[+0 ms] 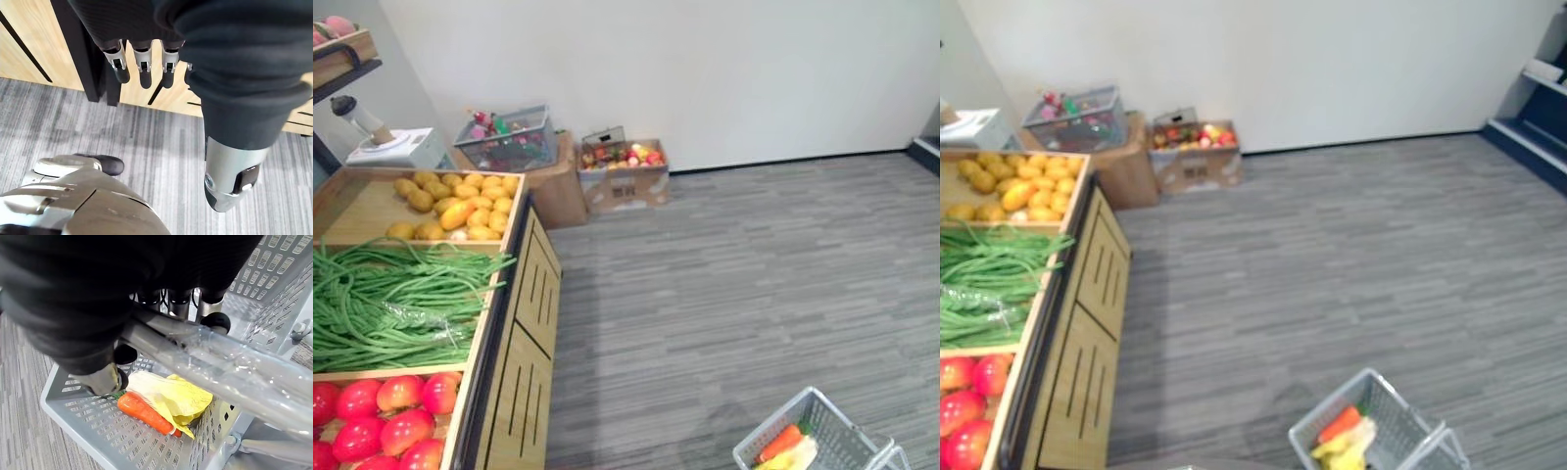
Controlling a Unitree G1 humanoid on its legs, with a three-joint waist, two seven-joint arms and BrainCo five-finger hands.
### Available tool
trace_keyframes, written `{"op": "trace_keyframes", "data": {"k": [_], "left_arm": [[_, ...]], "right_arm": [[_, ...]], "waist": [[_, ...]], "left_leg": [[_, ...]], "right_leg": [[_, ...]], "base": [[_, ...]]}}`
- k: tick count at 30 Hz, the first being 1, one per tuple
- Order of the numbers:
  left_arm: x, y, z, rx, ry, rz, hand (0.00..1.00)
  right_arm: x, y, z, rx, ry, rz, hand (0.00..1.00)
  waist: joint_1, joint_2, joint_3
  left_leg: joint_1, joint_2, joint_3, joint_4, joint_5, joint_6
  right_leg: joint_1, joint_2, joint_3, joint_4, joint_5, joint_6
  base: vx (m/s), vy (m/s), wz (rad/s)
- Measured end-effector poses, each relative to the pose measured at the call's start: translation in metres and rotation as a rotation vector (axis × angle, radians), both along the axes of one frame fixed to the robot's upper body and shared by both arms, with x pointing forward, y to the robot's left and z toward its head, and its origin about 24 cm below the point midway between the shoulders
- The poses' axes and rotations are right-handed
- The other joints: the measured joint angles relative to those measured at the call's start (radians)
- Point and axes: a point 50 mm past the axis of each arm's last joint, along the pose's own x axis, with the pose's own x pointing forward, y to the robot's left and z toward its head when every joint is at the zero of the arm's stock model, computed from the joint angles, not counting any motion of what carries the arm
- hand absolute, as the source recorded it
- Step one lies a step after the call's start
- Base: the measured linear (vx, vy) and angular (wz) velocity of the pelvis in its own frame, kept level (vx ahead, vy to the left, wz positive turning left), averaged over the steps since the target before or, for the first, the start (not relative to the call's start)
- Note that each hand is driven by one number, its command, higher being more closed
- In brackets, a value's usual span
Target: Pick vegetable in the basket
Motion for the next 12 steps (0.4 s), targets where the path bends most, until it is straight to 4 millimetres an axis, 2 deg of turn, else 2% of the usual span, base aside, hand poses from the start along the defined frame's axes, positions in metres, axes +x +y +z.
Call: {"op": "trace_keyframes", "data": {"k": [12], "left_arm": [[-0.0009,0.0008,-0.0009,-0.014,0.03,-0.097,0.0]], "right_arm": [[-0.0057,0.0035,-0.0023,0.025,0.022,-0.025,1.0]], "waist": [[-0.016,-0.005,0.003]], "left_leg": [[0.04,0.002,0.001,-0.008,0.0,-0.001]], "right_leg": [[0.046,0.003,-0.001,-0.011,0.001,0.002]], "base": [[0.0,0.002,0.0]]}}
